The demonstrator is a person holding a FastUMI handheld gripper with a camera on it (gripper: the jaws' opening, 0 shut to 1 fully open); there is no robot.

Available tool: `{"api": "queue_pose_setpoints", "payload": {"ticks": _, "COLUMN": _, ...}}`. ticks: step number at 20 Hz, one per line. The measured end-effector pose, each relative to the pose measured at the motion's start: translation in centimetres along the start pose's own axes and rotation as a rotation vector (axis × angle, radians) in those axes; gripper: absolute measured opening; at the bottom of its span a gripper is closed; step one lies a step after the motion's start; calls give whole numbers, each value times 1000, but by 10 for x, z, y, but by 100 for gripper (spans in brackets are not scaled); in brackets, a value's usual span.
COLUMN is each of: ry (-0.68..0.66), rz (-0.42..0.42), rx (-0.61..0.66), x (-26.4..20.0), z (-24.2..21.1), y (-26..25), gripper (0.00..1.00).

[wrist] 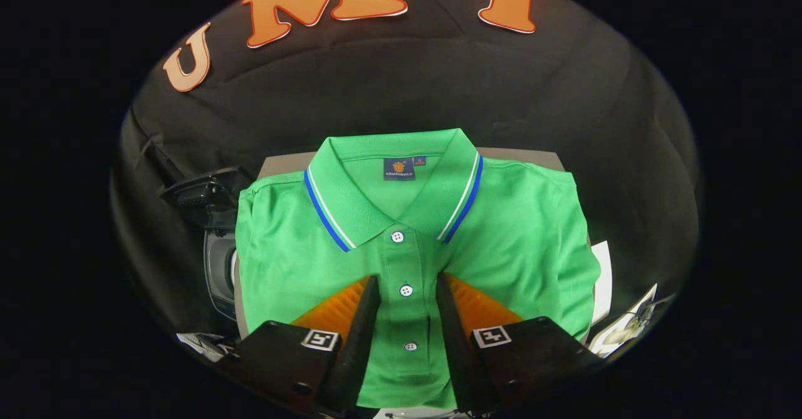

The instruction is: Put the clothes into the washing machine and then close the washing machine lid.

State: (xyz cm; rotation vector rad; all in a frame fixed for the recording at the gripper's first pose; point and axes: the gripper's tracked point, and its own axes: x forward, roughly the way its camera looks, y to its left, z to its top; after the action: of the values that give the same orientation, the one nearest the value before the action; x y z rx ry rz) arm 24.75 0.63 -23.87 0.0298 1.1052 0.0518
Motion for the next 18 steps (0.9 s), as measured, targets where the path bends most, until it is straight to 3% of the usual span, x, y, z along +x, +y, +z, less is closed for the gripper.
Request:
{"api": "queue_pose_setpoints", "payload": {"ticks": 4, "ry": 14, "rz": 1, "rx": -5, "x": 0, "z": 3, "y": 10, "gripper": 22}}
{"api": "queue_pose_setpoints", "payload": {"ticks": 7, "ry": -2, "rz": 6, "rx": 28, "x": -5, "z": 9, "y": 11, "gripper": 22}}
{"api": "queue_pose_setpoints", "payload": {"ticks": 8, "ry": -22, "rz": 17, "rx": 37, "x": -4, "z": 8, "y": 11, "gripper": 11}}
{"api": "queue_pose_setpoints", "payload": {"ticks": 12, "ry": -124, "rz": 22, "rx": 40, "x": -5, "z": 6, "y": 10, "gripper": 11}}
{"api": "queue_pose_setpoints", "payload": {"ticks": 18, "ry": -310, "rz": 76, "rx": 62, "x": -47, "z": 23, "y": 19, "gripper": 11}}
